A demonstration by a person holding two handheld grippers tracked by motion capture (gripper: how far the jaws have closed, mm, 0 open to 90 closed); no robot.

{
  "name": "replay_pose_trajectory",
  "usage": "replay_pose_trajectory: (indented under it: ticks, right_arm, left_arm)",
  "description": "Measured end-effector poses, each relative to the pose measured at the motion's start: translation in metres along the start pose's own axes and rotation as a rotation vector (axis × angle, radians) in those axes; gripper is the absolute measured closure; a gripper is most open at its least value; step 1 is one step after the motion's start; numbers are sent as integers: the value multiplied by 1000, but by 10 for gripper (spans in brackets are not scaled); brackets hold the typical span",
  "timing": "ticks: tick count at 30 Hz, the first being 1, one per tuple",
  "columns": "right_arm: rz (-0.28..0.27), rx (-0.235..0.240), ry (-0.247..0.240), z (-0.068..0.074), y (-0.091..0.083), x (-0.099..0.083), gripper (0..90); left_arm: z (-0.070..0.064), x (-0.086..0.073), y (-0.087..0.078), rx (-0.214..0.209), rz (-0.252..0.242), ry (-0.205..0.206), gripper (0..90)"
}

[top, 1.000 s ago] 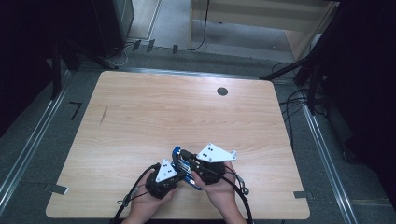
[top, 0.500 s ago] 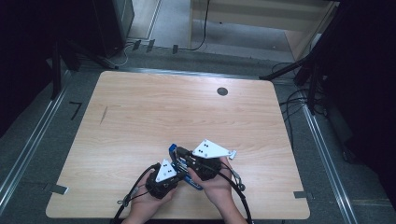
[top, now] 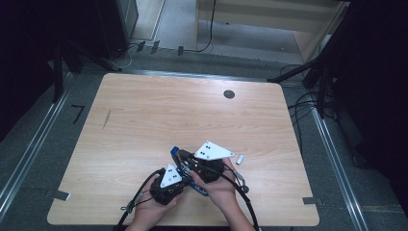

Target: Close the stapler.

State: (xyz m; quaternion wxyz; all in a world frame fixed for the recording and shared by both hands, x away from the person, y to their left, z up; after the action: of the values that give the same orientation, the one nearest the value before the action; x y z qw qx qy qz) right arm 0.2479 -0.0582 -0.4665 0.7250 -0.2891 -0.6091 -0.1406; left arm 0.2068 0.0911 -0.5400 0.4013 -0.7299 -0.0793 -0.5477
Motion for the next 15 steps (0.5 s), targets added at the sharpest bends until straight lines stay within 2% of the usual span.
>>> replay_pose_trajectory:
  ticks: [7, 15]
  right_arm:
    - [39, 9, -17, 3, 9, -3, 900]
    - [45, 22, 3, 1, 15, -5, 900]
  left_arm:
    - [0, 0, 0, -3, -1, 0, 900]
    - [0, 0, 0, -4, 1, 2, 900]
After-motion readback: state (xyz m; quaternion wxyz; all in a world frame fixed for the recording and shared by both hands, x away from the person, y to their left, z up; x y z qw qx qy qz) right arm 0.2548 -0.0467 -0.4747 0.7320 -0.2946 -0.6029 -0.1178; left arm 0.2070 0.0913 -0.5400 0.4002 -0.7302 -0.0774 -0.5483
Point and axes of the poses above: each handheld gripper's, and its own axes: y roughly forward along the jaws, x roughly out of its top, z roughly to its left, the point moved 1 cm from there along y, roughly forward along the jaws, and after that the axes turned 8 degrees about -z, right-handed, at the moved point
